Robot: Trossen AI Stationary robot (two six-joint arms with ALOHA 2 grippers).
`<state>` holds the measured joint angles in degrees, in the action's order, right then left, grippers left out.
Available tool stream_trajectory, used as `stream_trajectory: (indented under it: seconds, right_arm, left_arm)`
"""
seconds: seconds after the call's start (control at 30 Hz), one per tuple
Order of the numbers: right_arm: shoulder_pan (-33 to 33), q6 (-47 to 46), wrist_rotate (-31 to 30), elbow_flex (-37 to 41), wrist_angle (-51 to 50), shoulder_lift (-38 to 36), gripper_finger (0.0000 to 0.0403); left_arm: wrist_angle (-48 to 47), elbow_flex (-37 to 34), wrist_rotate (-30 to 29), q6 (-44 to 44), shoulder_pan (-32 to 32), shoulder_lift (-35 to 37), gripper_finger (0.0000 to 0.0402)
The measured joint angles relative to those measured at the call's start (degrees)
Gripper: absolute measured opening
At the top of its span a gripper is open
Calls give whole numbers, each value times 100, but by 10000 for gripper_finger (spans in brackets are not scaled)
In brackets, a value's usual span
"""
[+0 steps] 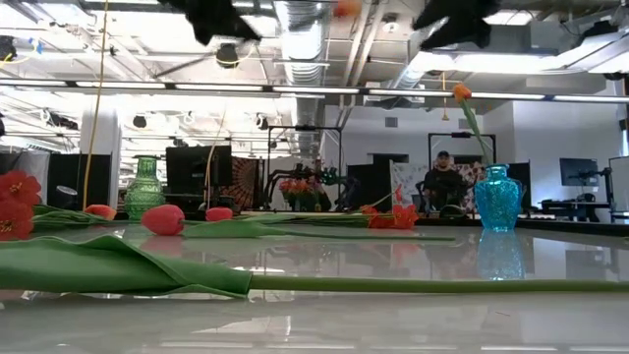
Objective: Sort flowers into vase by color
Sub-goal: Put the right orange tulip into the top blue vase
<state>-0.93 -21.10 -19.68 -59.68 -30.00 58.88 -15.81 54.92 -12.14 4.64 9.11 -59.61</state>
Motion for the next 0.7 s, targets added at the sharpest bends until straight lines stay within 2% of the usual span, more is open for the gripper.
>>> stream_trajectory:
  seconds: [0.13,0.27,0.43,0.6,0.7]
  right_arm:
    - [13,174,98,0,1077,482,249]
    - [13,641,702,2,2798,1015,249]
    - [2,1016,1439,-5,4890,1589,249]
    - [2,1043,1530,-3,5839,2147,249]
    - [0,859,1533,-2,6319,2388,249]
  left_arm:
    - [1476,-219,835,-278,116,238,0]
    - [3031,-575,1463,-751,117,221,0]
    - [4847,-838,1597,-1559,119,18,0]
    - [6149,-835,1595,-1924,117,-364,0]
    - [6358,-833,1594,-2144,117,-607,0]
